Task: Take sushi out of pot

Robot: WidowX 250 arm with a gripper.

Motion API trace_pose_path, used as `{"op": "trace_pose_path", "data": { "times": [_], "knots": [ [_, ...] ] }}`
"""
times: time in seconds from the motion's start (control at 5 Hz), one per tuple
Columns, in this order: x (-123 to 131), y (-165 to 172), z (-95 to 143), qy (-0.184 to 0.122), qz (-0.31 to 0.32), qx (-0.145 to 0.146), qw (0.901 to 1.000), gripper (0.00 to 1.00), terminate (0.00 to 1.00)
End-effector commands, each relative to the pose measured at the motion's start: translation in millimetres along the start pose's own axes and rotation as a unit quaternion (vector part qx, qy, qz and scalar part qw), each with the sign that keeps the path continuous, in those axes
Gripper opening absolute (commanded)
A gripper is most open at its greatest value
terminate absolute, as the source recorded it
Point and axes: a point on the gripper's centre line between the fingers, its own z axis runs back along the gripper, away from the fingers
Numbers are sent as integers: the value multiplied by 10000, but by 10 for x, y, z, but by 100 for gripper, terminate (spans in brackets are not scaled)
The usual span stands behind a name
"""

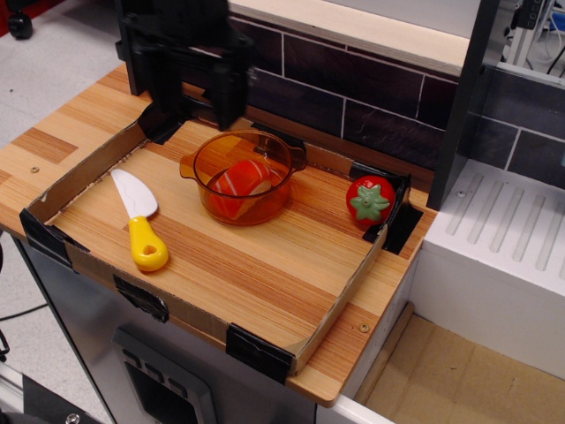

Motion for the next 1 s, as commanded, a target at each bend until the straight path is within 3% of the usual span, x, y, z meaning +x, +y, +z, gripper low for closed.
{"op": "trace_pose_path", "data": {
  "times": [0.0,0.8],
  "knots": [
    [240,-46,-262,-69,303,74,9995,100,0],
    [267,-61,-689,-142,444,460,9979,100,0]
  ]
}}
